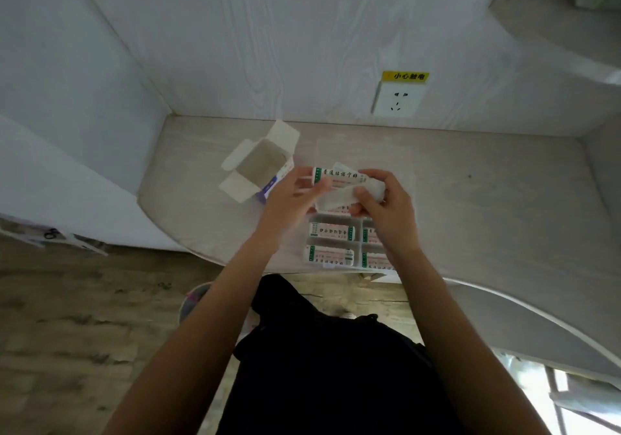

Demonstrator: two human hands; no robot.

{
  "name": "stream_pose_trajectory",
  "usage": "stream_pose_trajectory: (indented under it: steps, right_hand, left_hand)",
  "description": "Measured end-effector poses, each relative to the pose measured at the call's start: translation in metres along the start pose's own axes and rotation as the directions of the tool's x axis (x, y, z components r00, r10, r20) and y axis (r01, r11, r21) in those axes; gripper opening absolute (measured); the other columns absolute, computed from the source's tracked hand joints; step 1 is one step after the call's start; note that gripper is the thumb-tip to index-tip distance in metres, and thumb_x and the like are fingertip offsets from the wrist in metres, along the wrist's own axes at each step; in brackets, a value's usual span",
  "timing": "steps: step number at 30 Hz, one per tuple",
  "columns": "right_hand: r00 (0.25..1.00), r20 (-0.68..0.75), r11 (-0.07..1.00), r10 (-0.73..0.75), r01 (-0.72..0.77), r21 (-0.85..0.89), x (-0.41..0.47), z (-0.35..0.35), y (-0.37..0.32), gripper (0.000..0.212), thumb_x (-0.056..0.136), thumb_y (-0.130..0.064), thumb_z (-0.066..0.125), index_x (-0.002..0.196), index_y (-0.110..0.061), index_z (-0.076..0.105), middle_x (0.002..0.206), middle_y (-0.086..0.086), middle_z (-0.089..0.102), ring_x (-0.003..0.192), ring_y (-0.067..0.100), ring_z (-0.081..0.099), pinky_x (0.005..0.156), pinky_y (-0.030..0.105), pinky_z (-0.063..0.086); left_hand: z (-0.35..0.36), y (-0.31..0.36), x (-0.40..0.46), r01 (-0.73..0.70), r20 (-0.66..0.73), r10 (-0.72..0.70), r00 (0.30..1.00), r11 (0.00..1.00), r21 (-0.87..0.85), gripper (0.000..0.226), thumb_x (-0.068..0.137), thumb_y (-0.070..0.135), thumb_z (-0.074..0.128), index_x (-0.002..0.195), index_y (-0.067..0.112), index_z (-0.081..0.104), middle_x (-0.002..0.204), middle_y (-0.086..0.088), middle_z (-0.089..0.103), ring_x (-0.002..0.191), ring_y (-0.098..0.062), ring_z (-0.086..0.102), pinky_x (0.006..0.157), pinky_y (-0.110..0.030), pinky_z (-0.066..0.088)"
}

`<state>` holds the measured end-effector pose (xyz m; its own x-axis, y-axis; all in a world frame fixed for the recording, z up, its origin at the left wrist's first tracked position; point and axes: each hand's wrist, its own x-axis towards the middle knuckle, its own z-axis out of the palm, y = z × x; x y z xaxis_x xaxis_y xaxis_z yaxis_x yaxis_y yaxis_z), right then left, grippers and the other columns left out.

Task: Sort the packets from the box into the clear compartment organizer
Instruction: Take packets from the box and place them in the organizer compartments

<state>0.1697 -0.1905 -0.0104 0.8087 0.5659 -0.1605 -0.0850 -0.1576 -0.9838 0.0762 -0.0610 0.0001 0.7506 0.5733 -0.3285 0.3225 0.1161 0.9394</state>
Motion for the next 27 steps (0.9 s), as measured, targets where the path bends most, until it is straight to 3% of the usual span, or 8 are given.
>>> stream_pose_trajectory:
  steps: [4, 7, 11, 15, 19, 23, 27]
  right_hand:
    - [1.000, -0.025, 0.999, -0.012, 0.011, -0.053, -0.009, -0.014, 0.010, 0.024, 0.089, -0.005, 0.060, 0.108, -0.018, 0.053, 0.082, -0.001, 0.065, 0.056, 0.008, 0.064, 0.056, 0.021, 0.055]
    - [1.000, -0.001, 0.997, 0.017, -0.017, -0.073, -0.015, -0.030, 0.018, 0.027, 0.090, -0.003, 0.057, 0.110, -0.019, 0.050, 0.073, 0.003, 0.066, 0.057, 0.012, 0.064, 0.059, 0.026, 0.057]
    - [0.998, 0.049, 0.996, 0.035, -0.030, -0.088, -0.016, -0.044, 0.023, 0.025, 0.093, -0.001, 0.051, 0.110, -0.019, 0.046, 0.072, 0.002, 0.066, 0.057, 0.013, 0.065, 0.058, 0.026, 0.056]
    - [0.996, -0.027, 0.992, 0.088, -0.090, -0.088, -0.010, -0.049, 0.029, 0.015, 0.097, -0.006, 0.045, 0.110, -0.014, 0.046, 0.071, 0.003, 0.068, 0.061, 0.019, 0.066, 0.063, 0.033, 0.058]
    - [0.996, -0.038, 0.993, 0.083, -0.086, -0.076, -0.007, -0.049, 0.031, 0.011, 0.098, -0.007, 0.044, 0.106, -0.005, 0.050, 0.079, 0.005, 0.067, 0.061, 0.014, 0.066, 0.060, 0.027, 0.057]
    - [0.982, -0.159, 0.995, 0.098, -0.102, -0.017, -0.004, -0.053, 0.035, 0.011, 0.095, -0.003, 0.046, 0.100, -0.007, 0.055, 0.076, 0.010, 0.065, 0.053, 0.009, 0.063, 0.053, 0.021, 0.054]
    - [0.967, -0.220, 0.992, 0.125, -0.123, 0.025, -0.005, -0.061, 0.038, 0.020, 0.093, 0.000, 0.046, 0.107, -0.013, 0.055, 0.081, 0.012, 0.062, 0.050, 0.009, 0.060, 0.049, 0.022, 0.051]
  left_hand:
    - [0.021, -0.010, 0.009, 0.021, 0.064, -0.019, 0.998, 0.999, -0.035, 0.011, 0.088, 0.016, 0.062, 0.099, 0.012, 0.060, 0.093, -0.001, 0.068, 0.077, -0.009, 0.066, 0.058, -0.026, 0.056]
    - [0.032, -0.016, 0.014, 0.042, 0.093, -0.044, 0.995, 0.999, 0.015, 0.008, 0.085, 0.019, 0.066, 0.089, 0.023, 0.061, 0.085, 0.004, 0.068, 0.077, -0.012, 0.067, 0.062, -0.032, 0.055]
    - [0.042, -0.020, 0.017, -0.063, 0.157, 0.041, 0.987, 0.989, 0.138, 0.009, 0.086, 0.022, 0.065, 0.095, 0.023, 0.064, 0.090, -0.003, 0.069, 0.081, -0.020, 0.067, 0.066, -0.033, 0.054]
    - [0.049, -0.020, 0.013, -0.060, 0.108, 0.060, 0.992, 0.998, 0.000, 0.022, 0.088, 0.018, 0.062, 0.109, 0.025, 0.064, 0.101, -0.005, 0.070, 0.082, -0.015, 0.069, 0.063, -0.032, 0.058]
    - [0.052, -0.024, 0.010, -0.167, -0.008, 0.167, 0.986, 0.986, 0.016, 0.017, 0.085, 0.016, 0.065, 0.097, 0.029, 0.067, 0.084, 0.007, 0.073, 0.074, -0.015, 0.071, 0.066, -0.033, 0.059]
    - [0.042, -0.029, 0.015, -0.085, -0.043, 0.083, 0.996, 0.994, -0.063, 0.014, 0.085, 0.009, 0.064, 0.098, 0.012, 0.068, 0.090, -0.005, 0.073, 0.084, -0.020, 0.071, 0.070, -0.029, 0.059]
    - [0.029, -0.031, 0.016, -0.015, -0.039, 0.013, 0.999, 0.998, -0.061, 0.016, 0.088, 0.006, 0.061, 0.103, 0.001, 0.063, 0.086, -0.008, 0.070, 0.064, -0.011, 0.069, 0.055, -0.018, 0.055]
